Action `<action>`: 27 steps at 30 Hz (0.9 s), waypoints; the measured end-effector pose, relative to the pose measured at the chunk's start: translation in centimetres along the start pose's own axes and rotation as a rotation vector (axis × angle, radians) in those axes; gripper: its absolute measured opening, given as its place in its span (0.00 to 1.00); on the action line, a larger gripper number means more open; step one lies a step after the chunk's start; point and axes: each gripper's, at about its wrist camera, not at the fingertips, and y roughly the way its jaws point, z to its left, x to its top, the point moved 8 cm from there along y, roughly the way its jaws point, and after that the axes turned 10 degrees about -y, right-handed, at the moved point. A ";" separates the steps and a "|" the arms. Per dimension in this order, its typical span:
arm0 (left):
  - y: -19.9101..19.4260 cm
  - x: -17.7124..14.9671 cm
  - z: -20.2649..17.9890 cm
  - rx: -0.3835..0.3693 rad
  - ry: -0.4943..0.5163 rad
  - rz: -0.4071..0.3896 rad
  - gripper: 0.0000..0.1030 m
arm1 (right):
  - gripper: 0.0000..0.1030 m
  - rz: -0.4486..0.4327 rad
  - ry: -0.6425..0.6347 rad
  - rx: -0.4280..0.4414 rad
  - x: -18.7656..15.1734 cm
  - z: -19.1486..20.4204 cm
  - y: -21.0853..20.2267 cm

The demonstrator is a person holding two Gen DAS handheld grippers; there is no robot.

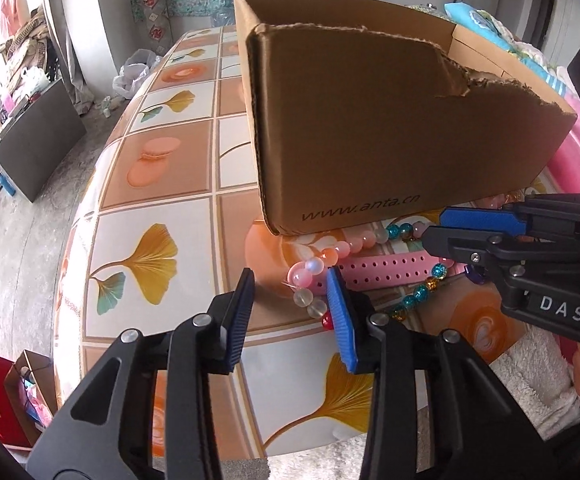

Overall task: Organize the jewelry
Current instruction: 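Close both grippers on the multicolour bead bracelet, then lift the bracelet over the cardboard box and open both grippers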

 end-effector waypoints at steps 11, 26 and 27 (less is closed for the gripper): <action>-1.0 -0.1 -0.2 -0.040 -0.029 -0.022 0.09 | 0.10 -0.026 -0.058 0.030 1.5 0.8 -0.3; -12.3 5.6 -2.5 -0.213 -0.040 -0.235 0.08 | 0.10 -0.259 -0.063 0.148 4.1 1.5 -10.1; -13.1 6.7 -2.9 -0.225 -0.032 -0.250 0.08 | 0.10 -0.279 -0.065 0.153 4.9 1.3 -10.9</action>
